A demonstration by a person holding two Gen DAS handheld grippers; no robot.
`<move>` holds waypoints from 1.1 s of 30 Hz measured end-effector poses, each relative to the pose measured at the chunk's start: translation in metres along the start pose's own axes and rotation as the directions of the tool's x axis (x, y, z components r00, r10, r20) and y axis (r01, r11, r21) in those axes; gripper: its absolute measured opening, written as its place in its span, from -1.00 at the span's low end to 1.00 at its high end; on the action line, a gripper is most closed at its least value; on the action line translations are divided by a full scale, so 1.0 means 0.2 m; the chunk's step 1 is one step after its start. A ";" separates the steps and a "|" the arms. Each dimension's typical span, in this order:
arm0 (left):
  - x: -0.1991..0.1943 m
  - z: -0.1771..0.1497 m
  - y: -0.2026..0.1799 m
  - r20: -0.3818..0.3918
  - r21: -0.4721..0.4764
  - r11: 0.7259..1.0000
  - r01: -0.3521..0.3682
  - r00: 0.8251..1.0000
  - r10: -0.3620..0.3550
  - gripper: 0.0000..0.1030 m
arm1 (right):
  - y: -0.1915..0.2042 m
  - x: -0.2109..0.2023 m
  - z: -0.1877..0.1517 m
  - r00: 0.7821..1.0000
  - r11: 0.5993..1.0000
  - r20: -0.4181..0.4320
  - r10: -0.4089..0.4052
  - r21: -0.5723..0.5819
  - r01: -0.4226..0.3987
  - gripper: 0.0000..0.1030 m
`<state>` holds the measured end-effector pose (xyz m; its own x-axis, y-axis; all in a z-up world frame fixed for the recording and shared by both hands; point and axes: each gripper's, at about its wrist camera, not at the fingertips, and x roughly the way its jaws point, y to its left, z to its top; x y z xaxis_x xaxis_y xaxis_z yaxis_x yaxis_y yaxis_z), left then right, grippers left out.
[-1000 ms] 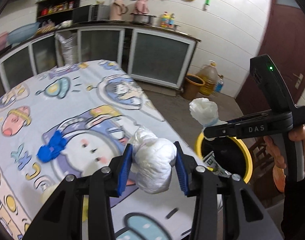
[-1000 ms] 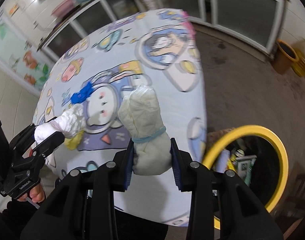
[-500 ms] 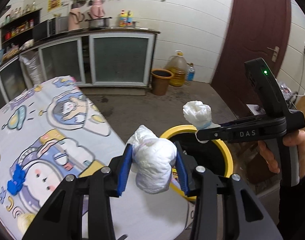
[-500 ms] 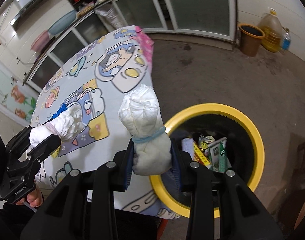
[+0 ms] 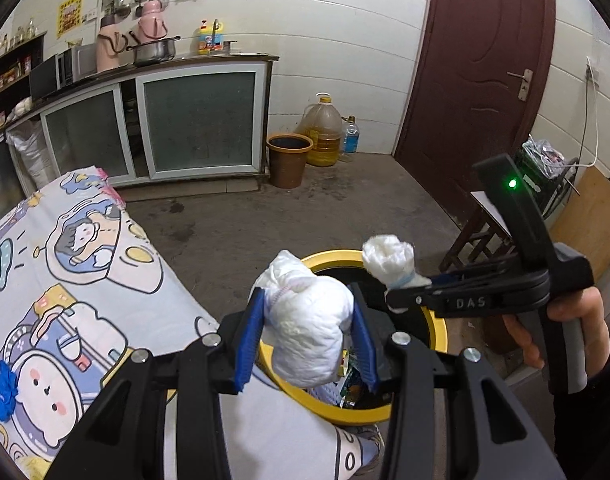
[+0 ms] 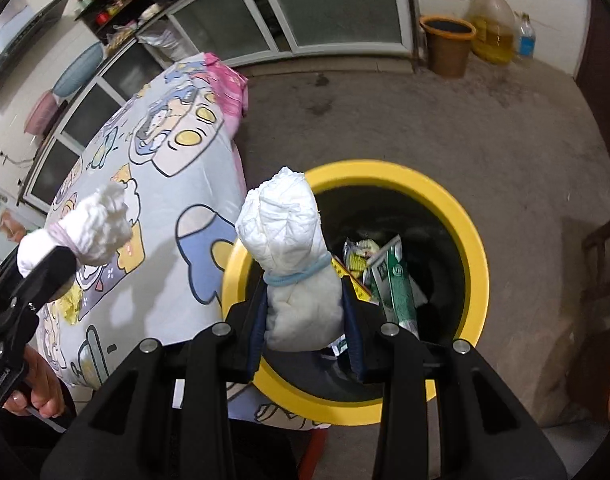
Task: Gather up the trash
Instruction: 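Open both grippers to drop the tissue bundles into the bin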
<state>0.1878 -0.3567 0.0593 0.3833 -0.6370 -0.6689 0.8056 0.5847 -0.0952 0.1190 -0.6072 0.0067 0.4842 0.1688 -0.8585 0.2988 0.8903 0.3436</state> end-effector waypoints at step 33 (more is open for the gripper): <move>0.19 -0.08 0.19 -0.063 -0.179 0.984 -0.013 0.998 0.001 0.84 | -0.30 0.12 -0.10 0.993 0.978 -0.063 -0.100 0.177 0.110 0.21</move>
<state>0.2258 -0.3514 0.0179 0.3552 -0.6033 -0.7140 0.7067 0.6733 -0.2173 0.0970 -0.6482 -0.0411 0.3991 0.1054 -0.9108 0.4905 0.8147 0.3092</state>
